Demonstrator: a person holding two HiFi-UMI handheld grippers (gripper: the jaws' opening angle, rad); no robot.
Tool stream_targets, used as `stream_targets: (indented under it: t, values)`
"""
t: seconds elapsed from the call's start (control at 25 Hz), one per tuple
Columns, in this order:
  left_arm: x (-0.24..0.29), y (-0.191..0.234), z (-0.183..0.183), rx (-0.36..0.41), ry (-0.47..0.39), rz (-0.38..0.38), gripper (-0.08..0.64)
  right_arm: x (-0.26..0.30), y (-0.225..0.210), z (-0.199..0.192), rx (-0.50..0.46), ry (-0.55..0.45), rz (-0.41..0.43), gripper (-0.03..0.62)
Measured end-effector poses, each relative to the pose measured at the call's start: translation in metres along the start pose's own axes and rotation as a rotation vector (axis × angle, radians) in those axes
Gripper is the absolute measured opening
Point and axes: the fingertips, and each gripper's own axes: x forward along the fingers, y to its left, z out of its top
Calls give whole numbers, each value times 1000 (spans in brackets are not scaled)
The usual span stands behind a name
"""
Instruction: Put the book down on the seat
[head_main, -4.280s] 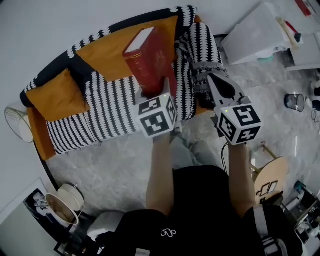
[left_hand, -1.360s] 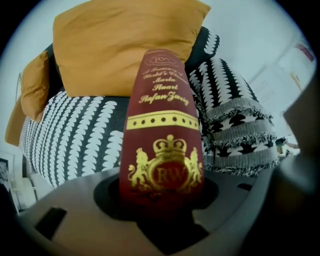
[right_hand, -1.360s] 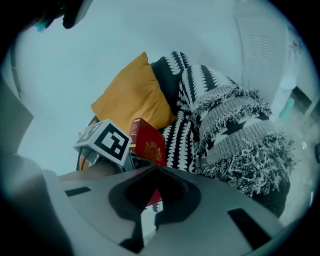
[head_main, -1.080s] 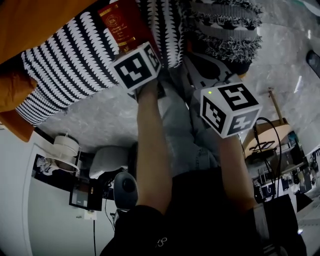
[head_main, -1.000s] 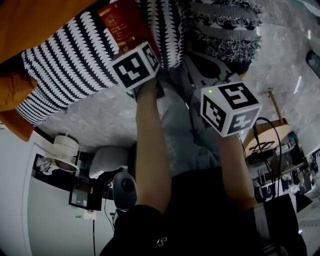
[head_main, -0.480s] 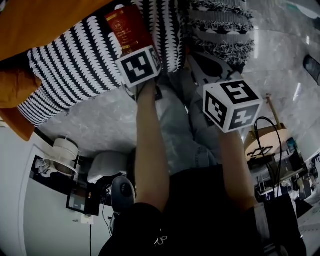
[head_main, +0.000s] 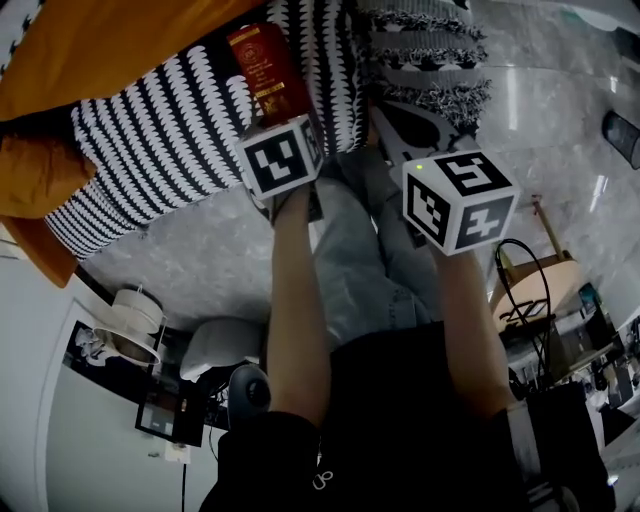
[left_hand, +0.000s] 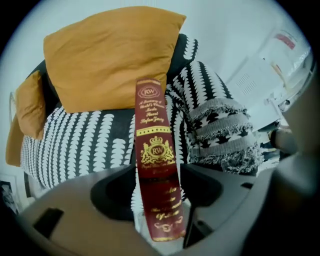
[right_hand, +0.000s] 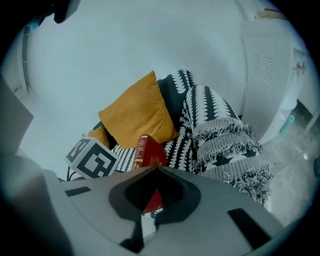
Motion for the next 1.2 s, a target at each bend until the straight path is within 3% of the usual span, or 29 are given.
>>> stream_targets:
  t: [0.32, 0.72, 1.04, 1.2]
  values:
    - [-48, -2, 13, -15, -72, 5, 230, -16, 20, 29, -40, -55, 22, 11]
    - [-114, 7, 28, -18, -168, 32, 38, -44, 54, 77, -113, -116, 52, 11]
    - [-175, -18, 58, -4, -344, -67, 14, -73, 77, 132, -208, -195, 70, 9]
    - [-197, -23, 66, -10, -389, -87, 14, -87, 94, 147, -267, -217, 82, 9]
